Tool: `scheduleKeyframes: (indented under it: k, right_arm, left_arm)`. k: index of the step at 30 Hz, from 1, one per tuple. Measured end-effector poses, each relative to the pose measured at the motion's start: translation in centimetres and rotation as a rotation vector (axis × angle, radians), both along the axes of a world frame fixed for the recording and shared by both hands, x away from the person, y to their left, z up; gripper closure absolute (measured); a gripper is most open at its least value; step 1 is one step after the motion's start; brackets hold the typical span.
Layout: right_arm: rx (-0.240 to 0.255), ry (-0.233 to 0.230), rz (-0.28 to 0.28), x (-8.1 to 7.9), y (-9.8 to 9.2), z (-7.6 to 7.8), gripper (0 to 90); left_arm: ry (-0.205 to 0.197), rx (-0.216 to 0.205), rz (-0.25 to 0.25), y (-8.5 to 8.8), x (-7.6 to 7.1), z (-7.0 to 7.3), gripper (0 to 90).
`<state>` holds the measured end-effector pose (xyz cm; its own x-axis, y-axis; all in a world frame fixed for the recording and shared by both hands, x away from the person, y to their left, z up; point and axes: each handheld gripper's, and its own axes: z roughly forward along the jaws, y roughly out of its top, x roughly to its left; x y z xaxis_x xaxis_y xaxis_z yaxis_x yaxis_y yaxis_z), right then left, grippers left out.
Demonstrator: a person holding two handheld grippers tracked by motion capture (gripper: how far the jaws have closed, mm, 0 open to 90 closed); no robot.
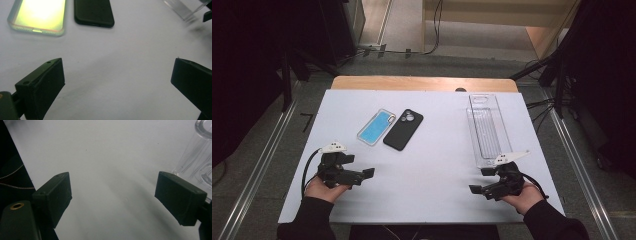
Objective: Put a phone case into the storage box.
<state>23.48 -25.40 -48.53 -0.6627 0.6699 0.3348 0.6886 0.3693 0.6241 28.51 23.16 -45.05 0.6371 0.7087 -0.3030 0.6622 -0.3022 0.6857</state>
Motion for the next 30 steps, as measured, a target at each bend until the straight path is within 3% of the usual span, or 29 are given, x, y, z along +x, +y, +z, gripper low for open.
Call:
scheduleKeyframes:
  k: [11, 20, 30]
  right_arm:
    - [0.003, 0.006, -0.002, 0.0, -0.1, 0.0, 12.1]
    - [0.007, 0.007, 0.007, 0.0, -0.1, 0.1, 12.1]
    - [0.01, 0.006, 0.014, -0.1, -0.1, 0.1, 12.1]
  left_arm:
    - [-0.03, 0.021, -0.009, -0.5, 1.8, 0.4, 0.0]
    - [-0.049, 0.014, -0.019, -1.0, 3.8, 0.7, 0.0]
    - [-0.037, 0.017, -0.011, -1.4, 5.9, 0.9, 0.0]
